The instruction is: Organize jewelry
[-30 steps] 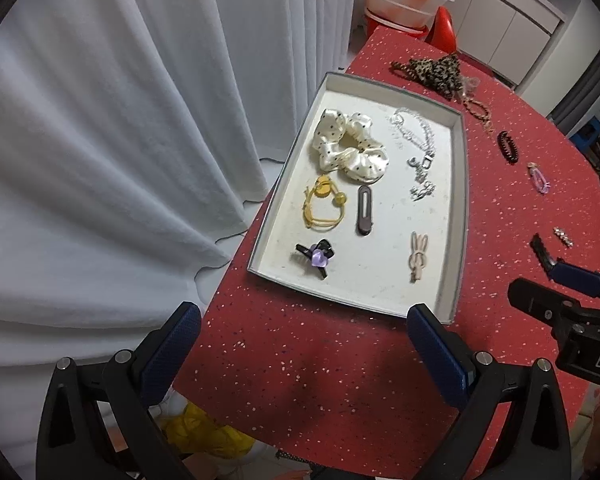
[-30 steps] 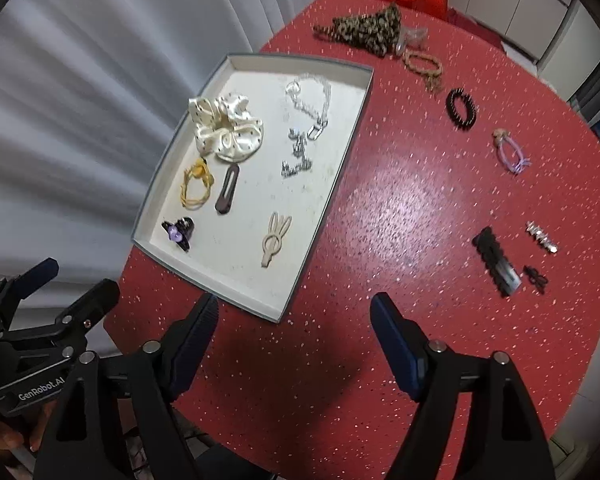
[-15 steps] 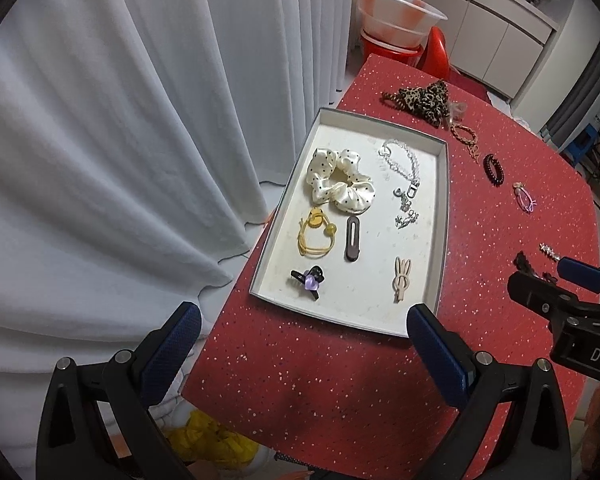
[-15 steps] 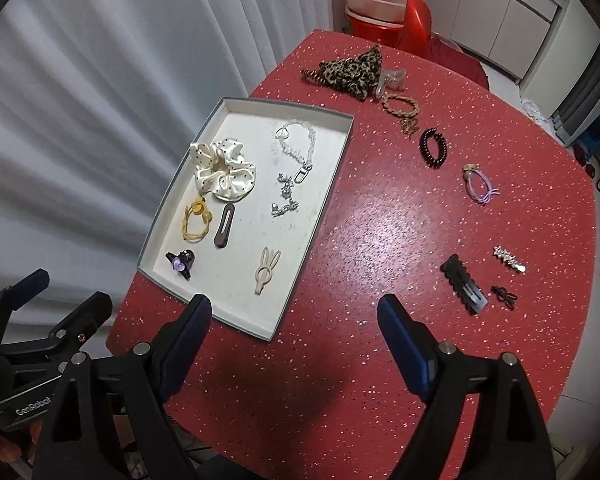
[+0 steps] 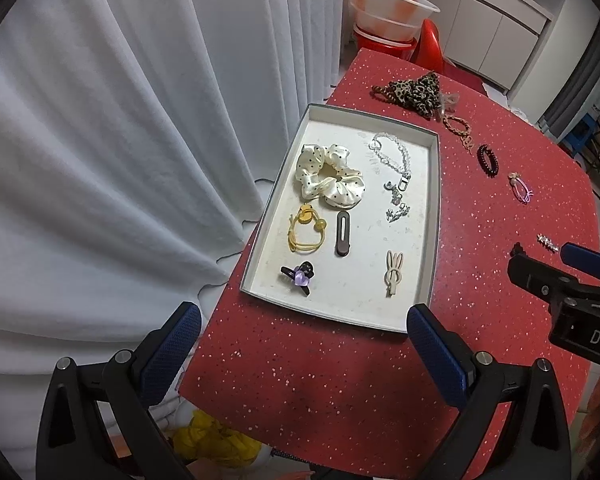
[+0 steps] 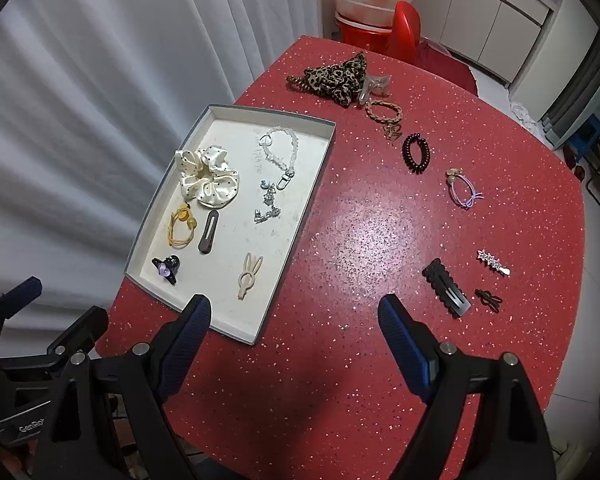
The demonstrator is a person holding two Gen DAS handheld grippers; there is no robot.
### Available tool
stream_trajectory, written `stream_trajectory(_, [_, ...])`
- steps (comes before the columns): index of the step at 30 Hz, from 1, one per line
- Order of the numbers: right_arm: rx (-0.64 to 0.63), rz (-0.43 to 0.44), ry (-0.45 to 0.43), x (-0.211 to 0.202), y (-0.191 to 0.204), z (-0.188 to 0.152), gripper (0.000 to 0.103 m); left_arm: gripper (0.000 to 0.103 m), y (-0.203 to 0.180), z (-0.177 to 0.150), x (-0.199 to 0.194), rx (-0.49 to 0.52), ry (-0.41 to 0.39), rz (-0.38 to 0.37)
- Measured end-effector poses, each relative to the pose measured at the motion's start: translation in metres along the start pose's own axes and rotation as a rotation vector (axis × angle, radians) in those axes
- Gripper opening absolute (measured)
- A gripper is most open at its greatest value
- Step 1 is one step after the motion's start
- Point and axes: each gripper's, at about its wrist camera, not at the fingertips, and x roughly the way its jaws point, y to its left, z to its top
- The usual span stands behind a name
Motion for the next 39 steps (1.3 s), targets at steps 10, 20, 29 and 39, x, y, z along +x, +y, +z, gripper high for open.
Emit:
stream_trajectory(10, [0.0, -0.016, -0.033, -0.008, -0.001, 0.004, 0.088, 0.103, -0.004, 0.0, -0.005, 0.006, -0.005, 0.001])
stream_trajectory(20, [-0.027, -0.042, -0.067, -0.016, 0.002, 0.005, 0.089, 0.103, -0.003, 0.003, -0.013, -0.002, -0.026, 0.0])
stream_trajectory(29, [-0.045, -0.051, -0.1, -0.031, 0.005, 0.008, 0.089, 0.103, 0.002, 0.008, -0.024, -0.022, -0.053, 0.016])
stream_trajectory(39, [-0.051, -0.045, -0.132, -0.05, 0.006, 0.014, 0.089, 0.103, 0.005, 0.018, -0.043, -0.047, -0.095, 0.026])
